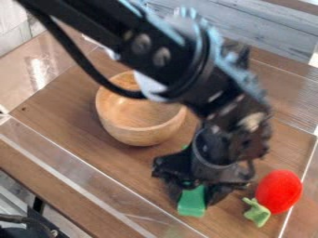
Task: Put the green block in the brown bowl
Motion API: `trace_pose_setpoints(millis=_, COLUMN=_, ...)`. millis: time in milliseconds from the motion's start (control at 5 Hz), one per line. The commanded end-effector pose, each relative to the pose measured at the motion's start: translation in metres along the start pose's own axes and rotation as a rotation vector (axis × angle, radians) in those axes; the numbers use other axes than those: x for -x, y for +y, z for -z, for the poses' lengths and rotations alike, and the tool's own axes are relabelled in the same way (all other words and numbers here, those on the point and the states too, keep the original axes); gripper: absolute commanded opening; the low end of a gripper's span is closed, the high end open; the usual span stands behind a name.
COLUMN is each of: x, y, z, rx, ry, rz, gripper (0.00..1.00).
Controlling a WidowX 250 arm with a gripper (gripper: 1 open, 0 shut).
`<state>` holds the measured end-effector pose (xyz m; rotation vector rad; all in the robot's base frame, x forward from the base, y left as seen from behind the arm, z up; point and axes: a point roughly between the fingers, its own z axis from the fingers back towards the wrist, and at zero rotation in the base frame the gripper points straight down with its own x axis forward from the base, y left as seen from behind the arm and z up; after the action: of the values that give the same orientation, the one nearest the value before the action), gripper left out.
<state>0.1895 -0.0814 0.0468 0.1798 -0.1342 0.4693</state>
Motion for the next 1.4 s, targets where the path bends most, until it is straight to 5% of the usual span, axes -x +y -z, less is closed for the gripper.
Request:
trace_pose_setpoints(millis=0, x=-0.005, y=-0.001, z=-0.028, rx=0.017, ry=0.006, rz=0.019, gripper=0.00)
trace_pose_setpoints(millis=200, x=-0.006, y=0.003, z=-0.028, rx=0.016, ry=0.050, rz=0.003, gripper=0.00)
trace_pose_setpoints(millis=600, x=-0.003, y=0.027, z=-0.015, rx=0.049, ry=0.079, rz=0.086, gripper=0.00)
trace_pose_setpoints(millis=1000, x=-0.021, y=0.009, z=-0.001, rx=0.087, ry=0.117, rz=0.161, gripper=0.00)
trace_pose_setpoints(millis=1200, x=-0.019, y=-0.011, z=-0.015, rx=0.111, ry=0.135, rz=0.123, gripper=0.00)
